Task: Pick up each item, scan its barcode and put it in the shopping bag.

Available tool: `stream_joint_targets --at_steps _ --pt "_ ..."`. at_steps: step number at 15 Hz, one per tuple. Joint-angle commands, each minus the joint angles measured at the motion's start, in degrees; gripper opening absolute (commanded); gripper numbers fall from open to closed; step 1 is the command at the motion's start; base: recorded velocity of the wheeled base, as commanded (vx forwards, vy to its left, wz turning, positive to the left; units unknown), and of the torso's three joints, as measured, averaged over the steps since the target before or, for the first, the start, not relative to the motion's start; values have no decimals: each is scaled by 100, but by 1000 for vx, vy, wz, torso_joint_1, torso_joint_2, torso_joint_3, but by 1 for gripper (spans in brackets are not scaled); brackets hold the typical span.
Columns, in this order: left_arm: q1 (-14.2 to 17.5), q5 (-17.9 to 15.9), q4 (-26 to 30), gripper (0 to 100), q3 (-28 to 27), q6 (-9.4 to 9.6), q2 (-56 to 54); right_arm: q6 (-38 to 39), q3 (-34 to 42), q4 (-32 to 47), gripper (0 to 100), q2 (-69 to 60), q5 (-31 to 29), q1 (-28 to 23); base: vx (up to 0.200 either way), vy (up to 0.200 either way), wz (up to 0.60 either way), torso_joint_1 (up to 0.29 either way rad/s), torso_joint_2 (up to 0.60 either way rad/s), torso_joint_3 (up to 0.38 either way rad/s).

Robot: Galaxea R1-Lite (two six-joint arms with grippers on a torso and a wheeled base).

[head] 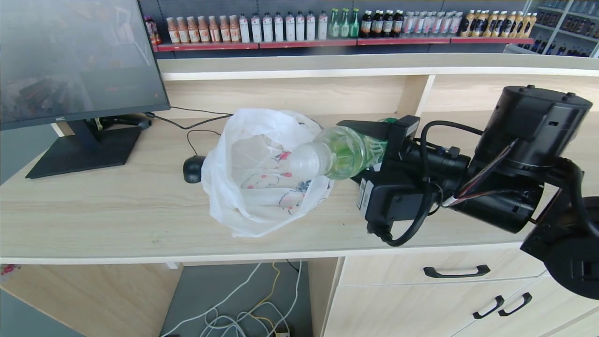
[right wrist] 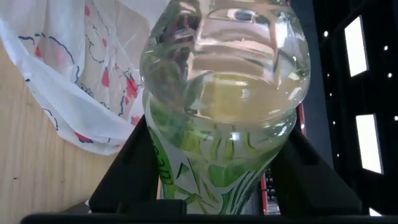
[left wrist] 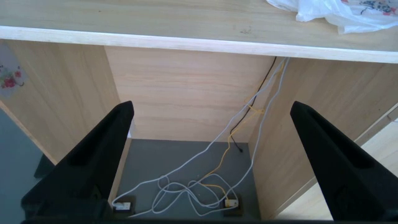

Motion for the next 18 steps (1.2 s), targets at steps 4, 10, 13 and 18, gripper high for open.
stream_joint_targets --at_steps 4,10,13,18 --pt "4 2 -1 100 0 0 -2 -100 284 5 0 -16 45 -337 0 0 0 0 0 0" --pt "4 2 -1 100 0 0 -2 -100 355 -13 0 1 19 -337 0 0 0 0 0 0" --pt "4 2 -1 100 0 0 -2 -74 425 -13 0 -7 19 -320 0 0 0 0 0 0" --pt "4 2 -1 100 0 0 -2 -21 574 -22 0 -25 19 -293 0 0 0 0 0 0"
